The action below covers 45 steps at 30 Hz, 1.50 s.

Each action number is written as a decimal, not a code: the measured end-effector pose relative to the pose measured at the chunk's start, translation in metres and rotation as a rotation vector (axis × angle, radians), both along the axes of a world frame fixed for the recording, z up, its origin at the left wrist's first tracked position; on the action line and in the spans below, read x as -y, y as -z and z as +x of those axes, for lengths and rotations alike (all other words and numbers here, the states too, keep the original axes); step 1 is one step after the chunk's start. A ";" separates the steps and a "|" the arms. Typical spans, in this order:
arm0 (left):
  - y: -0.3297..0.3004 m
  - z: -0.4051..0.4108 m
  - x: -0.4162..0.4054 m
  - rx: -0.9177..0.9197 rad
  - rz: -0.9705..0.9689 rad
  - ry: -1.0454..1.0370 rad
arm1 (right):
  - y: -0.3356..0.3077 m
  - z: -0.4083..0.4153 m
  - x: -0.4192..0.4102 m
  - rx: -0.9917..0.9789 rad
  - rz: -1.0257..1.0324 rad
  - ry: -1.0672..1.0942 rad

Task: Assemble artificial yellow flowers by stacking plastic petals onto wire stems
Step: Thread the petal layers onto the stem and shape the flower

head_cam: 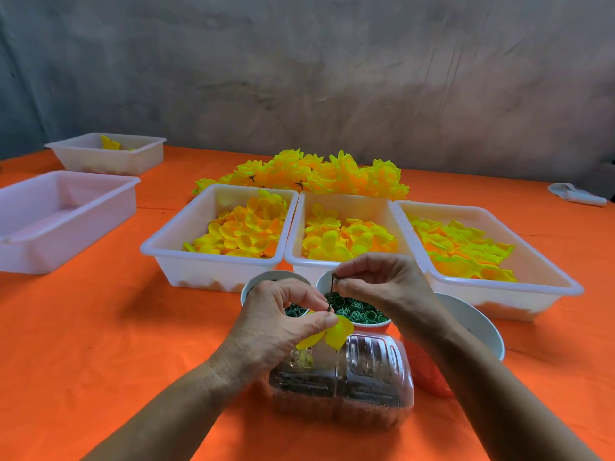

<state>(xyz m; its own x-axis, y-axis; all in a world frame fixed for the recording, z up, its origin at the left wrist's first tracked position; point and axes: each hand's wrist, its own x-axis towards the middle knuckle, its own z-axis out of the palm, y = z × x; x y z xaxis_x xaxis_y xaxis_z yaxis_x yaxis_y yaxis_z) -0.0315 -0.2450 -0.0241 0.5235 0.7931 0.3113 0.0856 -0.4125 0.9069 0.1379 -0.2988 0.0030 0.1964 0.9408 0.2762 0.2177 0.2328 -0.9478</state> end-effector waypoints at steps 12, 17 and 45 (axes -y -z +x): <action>-0.002 0.000 0.003 0.013 -0.030 -0.025 | -0.022 -0.012 0.019 0.163 0.145 -0.144; -0.003 0.000 0.004 0.009 -0.012 -0.022 | -0.024 -0.013 0.018 0.167 0.148 -0.165; -0.002 -0.001 0.004 0.002 -0.042 -0.012 | -0.019 -0.023 0.025 -0.122 0.135 -0.053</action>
